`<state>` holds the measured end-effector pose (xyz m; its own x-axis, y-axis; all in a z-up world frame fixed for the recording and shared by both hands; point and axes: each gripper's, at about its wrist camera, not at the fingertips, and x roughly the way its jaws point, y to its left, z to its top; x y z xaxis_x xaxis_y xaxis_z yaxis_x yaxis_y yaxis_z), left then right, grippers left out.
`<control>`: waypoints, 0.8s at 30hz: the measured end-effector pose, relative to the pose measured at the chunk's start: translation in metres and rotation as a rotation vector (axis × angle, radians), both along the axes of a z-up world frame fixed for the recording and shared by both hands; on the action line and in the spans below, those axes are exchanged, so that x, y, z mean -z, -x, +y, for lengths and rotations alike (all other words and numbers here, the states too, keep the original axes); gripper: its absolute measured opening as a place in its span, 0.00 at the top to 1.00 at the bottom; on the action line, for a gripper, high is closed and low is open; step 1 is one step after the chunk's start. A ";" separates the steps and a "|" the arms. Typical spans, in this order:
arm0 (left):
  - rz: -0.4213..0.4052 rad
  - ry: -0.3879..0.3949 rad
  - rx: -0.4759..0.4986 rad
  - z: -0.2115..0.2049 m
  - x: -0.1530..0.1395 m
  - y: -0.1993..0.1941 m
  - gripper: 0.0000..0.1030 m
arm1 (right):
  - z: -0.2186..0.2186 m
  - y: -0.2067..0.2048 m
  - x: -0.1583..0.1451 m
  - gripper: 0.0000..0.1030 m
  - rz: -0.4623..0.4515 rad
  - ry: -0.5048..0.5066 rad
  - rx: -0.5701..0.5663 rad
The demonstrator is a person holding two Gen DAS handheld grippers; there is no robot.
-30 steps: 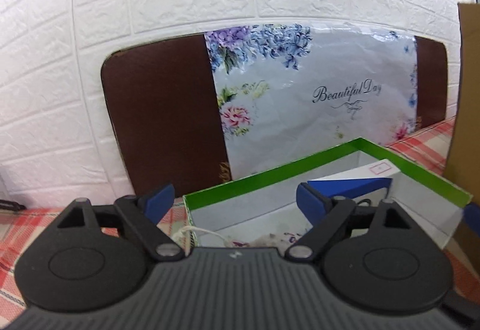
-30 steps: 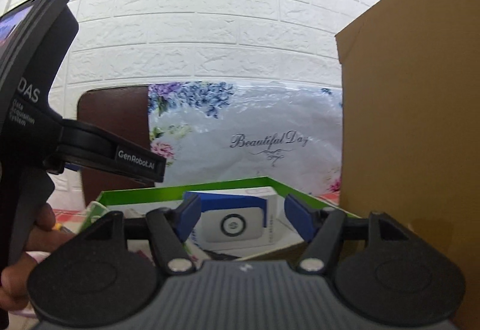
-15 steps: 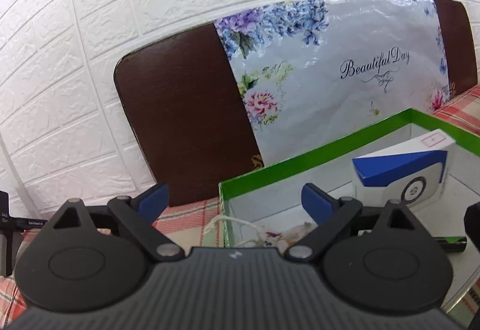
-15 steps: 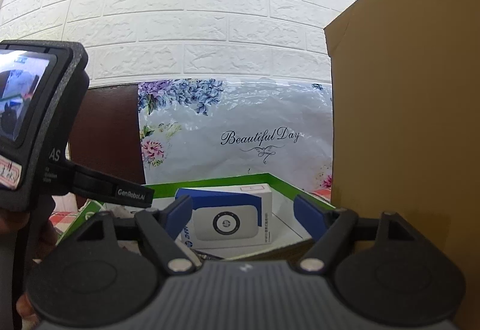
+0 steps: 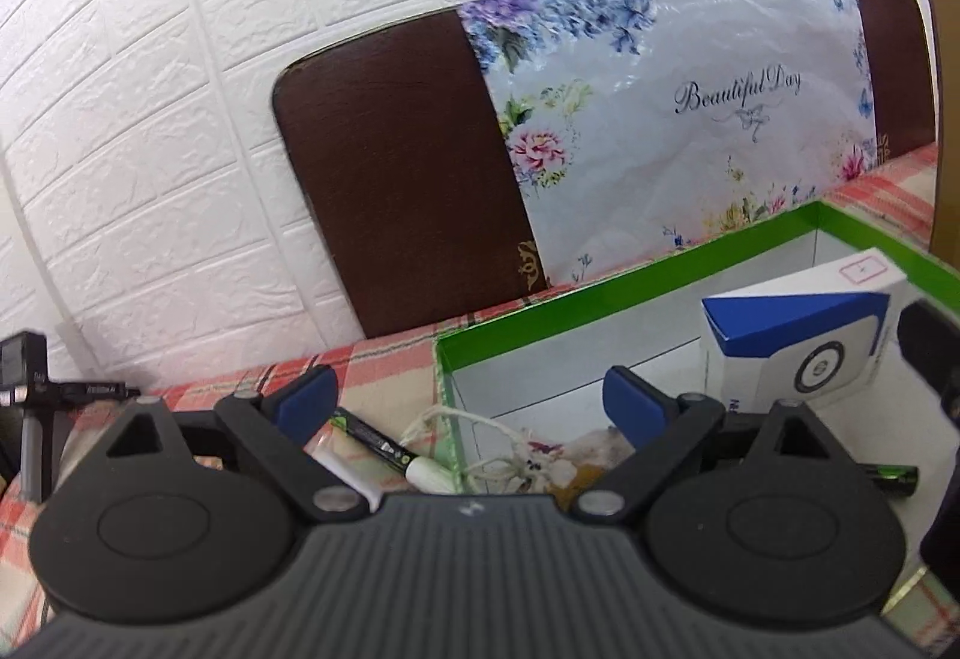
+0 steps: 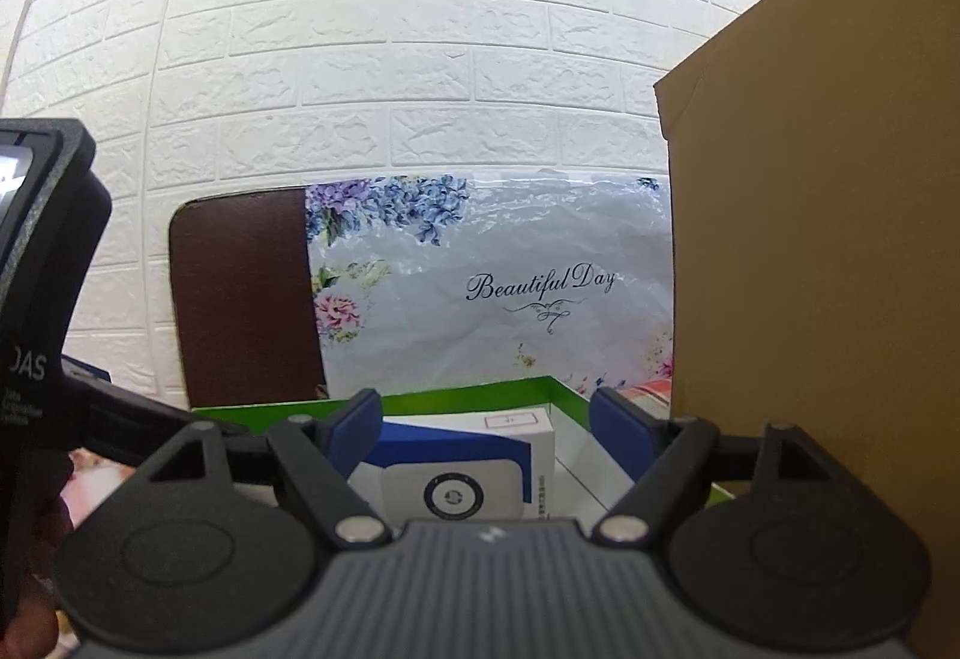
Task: Organize objects
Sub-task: 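Move the left gripper back over the table to the purple keychain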
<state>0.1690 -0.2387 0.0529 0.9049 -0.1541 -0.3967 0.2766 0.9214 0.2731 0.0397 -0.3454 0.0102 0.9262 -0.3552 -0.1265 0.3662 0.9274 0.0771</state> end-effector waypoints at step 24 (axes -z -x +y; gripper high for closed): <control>0.112 0.137 -0.100 0.139 -0.048 0.133 0.05 | 0.079 0.133 -0.053 0.14 0.017 -0.014 -0.238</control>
